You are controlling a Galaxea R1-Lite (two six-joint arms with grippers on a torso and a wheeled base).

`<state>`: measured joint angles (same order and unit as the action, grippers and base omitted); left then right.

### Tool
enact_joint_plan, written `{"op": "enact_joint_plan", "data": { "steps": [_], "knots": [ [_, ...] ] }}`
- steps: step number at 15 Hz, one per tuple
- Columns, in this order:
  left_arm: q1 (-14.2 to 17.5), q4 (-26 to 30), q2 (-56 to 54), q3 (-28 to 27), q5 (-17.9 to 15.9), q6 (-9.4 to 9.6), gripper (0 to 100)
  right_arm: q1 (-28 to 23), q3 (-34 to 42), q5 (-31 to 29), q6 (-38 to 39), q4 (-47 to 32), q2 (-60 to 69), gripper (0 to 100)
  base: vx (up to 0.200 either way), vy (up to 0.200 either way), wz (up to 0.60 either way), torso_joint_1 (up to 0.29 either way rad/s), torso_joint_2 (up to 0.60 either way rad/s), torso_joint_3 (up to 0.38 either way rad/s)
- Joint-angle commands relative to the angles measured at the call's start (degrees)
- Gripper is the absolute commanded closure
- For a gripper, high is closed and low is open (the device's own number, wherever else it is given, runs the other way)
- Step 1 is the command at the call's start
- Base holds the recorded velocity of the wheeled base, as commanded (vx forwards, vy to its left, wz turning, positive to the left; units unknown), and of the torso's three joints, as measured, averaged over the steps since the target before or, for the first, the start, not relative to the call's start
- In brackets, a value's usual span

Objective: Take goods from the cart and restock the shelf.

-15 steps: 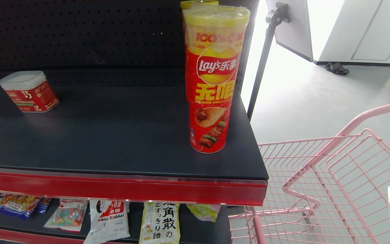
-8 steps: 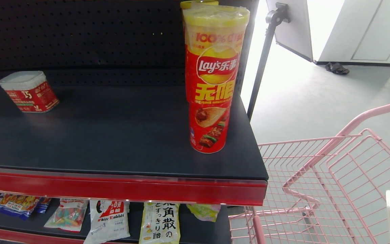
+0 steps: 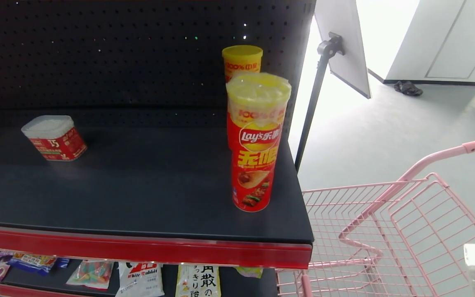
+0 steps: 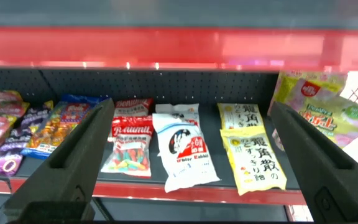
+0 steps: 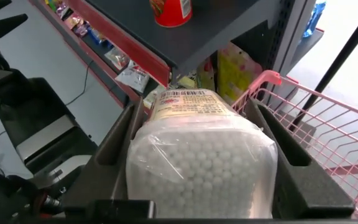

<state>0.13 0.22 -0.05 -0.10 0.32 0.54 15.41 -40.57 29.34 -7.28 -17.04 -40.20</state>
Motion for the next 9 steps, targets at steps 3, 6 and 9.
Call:
{"op": "enact_joint_plan", "data": {
  "steps": [3, 6, 9],
  "knots": [
    [0.04, 0.04, 0.05, 0.01, 0.03, -0.01, 0, 0.06, -0.30, 0.10, -0.02, -0.01, -0.49, 100, 0.000, 0.000, 0.00, 0.246, -0.57, -0.329],
    [0.04, 0.04, 0.05, 0.01, 0.03, -0.01, 0, 0.15, -0.04, 0.10, -0.02, -0.01, -0.40, 100, 0.000, 0.000, 0.00, 0.193, -0.42, -0.245],
    [0.04, 0.04, 0.05, 0.01, 0.03, -0.01, 0, 1.03, 0.05, 0.01, -0.02, -0.01, -0.31, 100, 0.000, 0.000, 0.00, 0.172, -0.38, -0.209]
  ]
}}
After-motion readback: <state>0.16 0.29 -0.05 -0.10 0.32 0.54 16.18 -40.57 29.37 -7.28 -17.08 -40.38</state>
